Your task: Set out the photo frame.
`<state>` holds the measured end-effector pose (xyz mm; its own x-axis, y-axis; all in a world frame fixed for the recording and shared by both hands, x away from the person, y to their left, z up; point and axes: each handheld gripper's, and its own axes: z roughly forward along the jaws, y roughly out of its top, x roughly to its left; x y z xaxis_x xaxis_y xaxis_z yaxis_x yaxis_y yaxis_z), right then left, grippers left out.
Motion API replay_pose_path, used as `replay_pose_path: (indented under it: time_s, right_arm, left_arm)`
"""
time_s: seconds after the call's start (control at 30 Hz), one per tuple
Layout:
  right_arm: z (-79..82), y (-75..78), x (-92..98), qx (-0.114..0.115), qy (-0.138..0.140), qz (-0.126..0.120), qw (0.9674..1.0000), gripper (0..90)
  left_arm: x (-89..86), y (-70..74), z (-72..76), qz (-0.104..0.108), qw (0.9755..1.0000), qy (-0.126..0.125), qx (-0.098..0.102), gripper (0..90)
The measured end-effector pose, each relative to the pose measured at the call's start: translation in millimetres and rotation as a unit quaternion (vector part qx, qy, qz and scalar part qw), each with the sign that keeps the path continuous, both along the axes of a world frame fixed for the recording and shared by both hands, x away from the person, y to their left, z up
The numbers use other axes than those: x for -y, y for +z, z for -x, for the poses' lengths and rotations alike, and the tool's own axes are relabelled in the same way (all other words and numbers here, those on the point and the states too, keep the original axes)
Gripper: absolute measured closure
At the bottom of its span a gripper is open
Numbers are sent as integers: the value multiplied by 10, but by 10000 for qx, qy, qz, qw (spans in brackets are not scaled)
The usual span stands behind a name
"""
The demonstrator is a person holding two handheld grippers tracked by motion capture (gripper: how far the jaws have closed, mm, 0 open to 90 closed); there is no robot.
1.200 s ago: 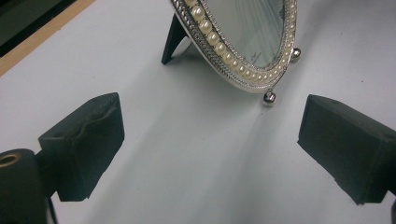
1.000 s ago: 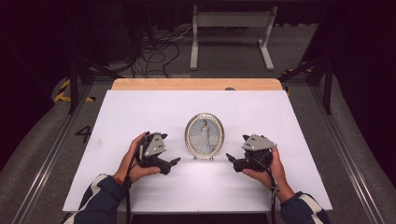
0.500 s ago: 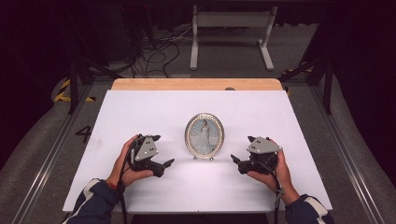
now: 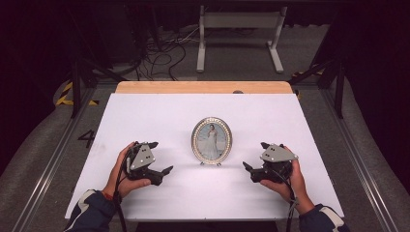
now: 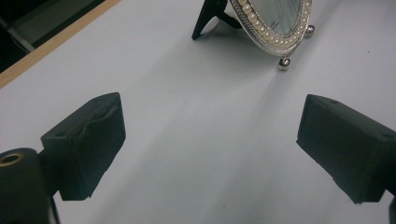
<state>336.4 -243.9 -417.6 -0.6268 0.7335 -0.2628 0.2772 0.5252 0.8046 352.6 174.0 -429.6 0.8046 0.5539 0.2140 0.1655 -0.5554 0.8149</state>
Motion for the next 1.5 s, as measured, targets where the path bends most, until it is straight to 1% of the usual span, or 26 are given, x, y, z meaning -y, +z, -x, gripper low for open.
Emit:
replay_pose_path:
  time_s: [0.07, 0.1, 0.27, 0.3, 0.43, 0.57, 0.77, 0.87, 0.97, 1.1, 1.2, 1.27, 1.33, 1.43, 1.47, 1.5]
  right_arm:
    - [8, -4, 31, -12, -34, -22, 10000, 113]
    - [13, -6, 46, -10, -53, -18, 10000, 114]
    - [33, -7, 95, 10, -100, -35, 9999, 125]
    - [42, -5, 111, 6, -114, -23, 9999, 126]
    - [67, -11, 175, 11, -196, -25, 9998, 125]
    - [92, -25, 246, -31, -307, -15, 9995, 125]
    - [141, -46, 364, -48, -454, 22, 9990, 122]
    - [166, -60, 441, -11, -629, 12, 9980, 120]
    - [180, -82, 516, -21, -779, -50, 9969, 118]
    - [188, -110, 560, -30, -863, 9, 9963, 117]
    - [209, -125, 606, -21, -912, 35, 9958, 114]
    - [236, -144, 651, -21, -950, 38, 9955, 113]
    - [253, -157, 678, -24, -964, 51, 9953, 113]
    - [290, -189, 759, -75, -1015, 24, 9948, 112]
    - [304, -197, 784, -83, -1032, 14, 9946, 112]
    - [313, -202, 801, -84, -1058, 3, 9944, 112]
  left_arm:
    - [-60, -6, 16, -18, 10000, 29, 10, 82]
    - [-88, -14, 22, -16, 10000, 67, -15, 82]
    - [-174, -42, 50, -25, 9998, 173, -52, 82]
    - [-200, -46, 56, -53, 9998, 175, -51, 82]
    - [-278, -64, 80, -3, 9997, 217, -119, 82]
    - [-345, -85, 105, 29, 9994, 291, -179, 82]
    - [-436, -121, 138, 4, 9992, 358, -203, 82]
    - [-491, -148, 139, -31, 9987, 444, -244, 82]
    - [-563, -173, 122, -81, 9981, 551, -265, 82]
    - [-623, -193, 115, 4, 9973, 649, -335, 82]
    - [-687, -210, 106, -21, 9968, 726, -330, 82]
    - [-742, -233, 105, -7, 9962, 781, -376, 83]
    - [-765, -241, 109, 2, 9961, 796, -382, 83]
    - [-831, -256, 140, 90, 9958, 813, -420, 84]
    - [-844, -258, 148, 66, 9959, 806, -410, 84]
    - [-866, -266, 170, 94, 9959, 803, -411, 84]
